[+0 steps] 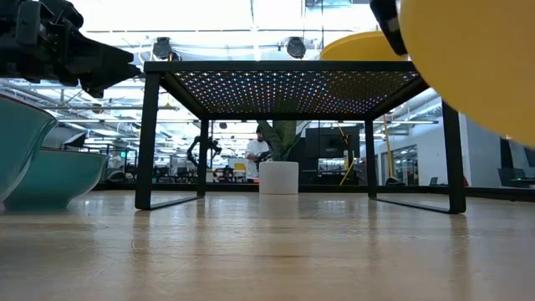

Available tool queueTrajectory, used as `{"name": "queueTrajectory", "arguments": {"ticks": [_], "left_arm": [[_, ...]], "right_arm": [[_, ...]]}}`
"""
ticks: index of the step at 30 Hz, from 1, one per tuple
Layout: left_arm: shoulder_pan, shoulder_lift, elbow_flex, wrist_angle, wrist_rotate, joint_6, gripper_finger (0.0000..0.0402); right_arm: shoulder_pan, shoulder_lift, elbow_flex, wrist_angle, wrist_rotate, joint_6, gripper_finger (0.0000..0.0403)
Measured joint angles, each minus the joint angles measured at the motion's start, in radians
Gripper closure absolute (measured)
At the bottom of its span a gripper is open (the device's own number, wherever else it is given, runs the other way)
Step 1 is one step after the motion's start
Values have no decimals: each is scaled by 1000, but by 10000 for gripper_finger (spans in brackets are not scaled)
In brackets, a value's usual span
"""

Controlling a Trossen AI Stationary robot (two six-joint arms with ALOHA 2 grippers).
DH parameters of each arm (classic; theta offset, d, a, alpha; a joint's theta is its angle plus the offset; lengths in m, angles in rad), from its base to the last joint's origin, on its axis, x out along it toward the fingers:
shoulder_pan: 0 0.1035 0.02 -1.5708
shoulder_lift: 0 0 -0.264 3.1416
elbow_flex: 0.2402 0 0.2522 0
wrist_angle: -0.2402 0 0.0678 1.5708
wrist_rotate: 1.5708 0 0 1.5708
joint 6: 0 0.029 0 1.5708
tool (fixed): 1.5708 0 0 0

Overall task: Pick & Place Mini bowls
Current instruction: Stack the yellow bowl on the yellow bowls on the shelf

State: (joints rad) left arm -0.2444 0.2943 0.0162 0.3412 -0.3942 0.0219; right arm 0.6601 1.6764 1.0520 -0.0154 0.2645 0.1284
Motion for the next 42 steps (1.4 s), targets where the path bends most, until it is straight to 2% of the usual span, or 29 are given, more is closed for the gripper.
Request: {"name": "queueTrajectory", "arguments": {"ticks": [7, 12, 15, 20, 26, 33, 40, 42], "left_arm": [[0, 0, 0, 0, 0, 0, 190], [0, 0, 0, -1, 0, 0, 190], [0, 0, 0, -1, 0, 0, 190], [0, 0, 0, 0, 0, 0, 190], [0, 0, 0, 0, 0, 0, 190], [0, 0, 0, 0, 0, 0, 190], [0, 0, 0, 0, 0, 0, 190], [0, 0, 0, 0, 0, 0, 190]], "right_arm": [[-13, -13, -71, 170, -8, -61, 403], [-40, -89, -140, 234, -6, -37, 403], [-46, -157, -201, 339, -10, -70, 403], [-51, -312, -360, 532, -59, -104, 403], [-31, -500, -590, 820, -71, -81, 403], [17, -604, -769, 1124, -145, -89, 403], [43, -613, -787, 1141, -228, -84, 403], [44, -613, -787, 1133, -300, -60, 403]]}}
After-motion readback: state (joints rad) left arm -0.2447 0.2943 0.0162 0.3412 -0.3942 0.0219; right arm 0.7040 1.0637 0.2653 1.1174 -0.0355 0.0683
